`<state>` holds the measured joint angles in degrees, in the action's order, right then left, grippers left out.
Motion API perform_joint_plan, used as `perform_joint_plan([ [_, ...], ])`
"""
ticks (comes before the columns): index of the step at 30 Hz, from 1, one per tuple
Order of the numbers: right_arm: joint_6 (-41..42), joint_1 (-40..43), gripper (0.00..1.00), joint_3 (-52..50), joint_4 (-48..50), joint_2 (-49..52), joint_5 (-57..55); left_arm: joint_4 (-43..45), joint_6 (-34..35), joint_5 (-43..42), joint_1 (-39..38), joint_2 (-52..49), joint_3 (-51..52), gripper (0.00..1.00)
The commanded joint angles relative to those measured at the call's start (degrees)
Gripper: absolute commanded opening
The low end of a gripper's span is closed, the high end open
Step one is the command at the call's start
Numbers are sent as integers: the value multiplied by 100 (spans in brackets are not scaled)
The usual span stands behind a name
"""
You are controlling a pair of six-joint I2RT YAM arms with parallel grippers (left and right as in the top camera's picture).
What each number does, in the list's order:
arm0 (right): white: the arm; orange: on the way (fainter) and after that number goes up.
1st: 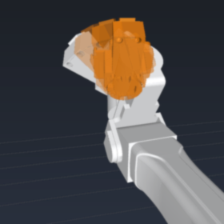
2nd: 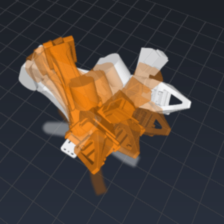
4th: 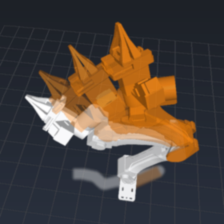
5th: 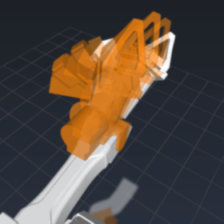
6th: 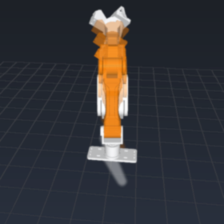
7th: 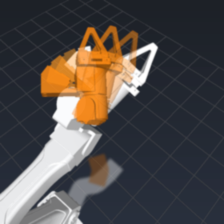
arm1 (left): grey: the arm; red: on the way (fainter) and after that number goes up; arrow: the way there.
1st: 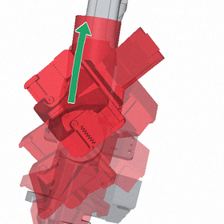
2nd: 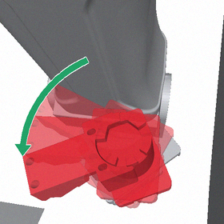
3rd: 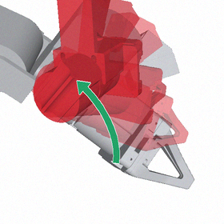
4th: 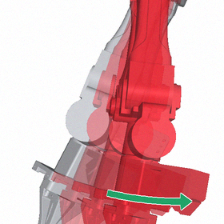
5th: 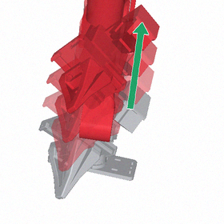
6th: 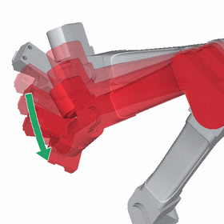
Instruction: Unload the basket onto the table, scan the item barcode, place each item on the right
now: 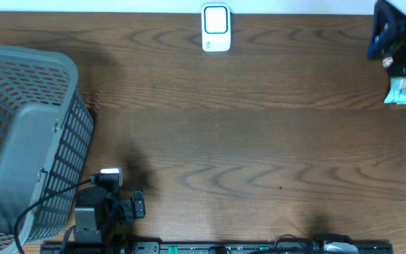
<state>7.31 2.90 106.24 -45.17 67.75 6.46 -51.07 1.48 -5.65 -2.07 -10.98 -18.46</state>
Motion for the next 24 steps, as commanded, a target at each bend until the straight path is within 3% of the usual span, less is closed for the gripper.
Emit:
perform_joint_plan([
  [1,98,-37,99,7,-459,-201,11,-11,9,17,13,20,-39,98],
  [9,-219,-22,99,7,-1615,-278,-844,-11,9,17,13,20,-39,98],
  [16,-804,-44,99,-9,-1729,-824,-192,-11,9,17,13,20,-39,98],
  [24,-1869,-44,99,-455,-2070,-1882,-232,-11,9,17,11,20,-39,98],
])
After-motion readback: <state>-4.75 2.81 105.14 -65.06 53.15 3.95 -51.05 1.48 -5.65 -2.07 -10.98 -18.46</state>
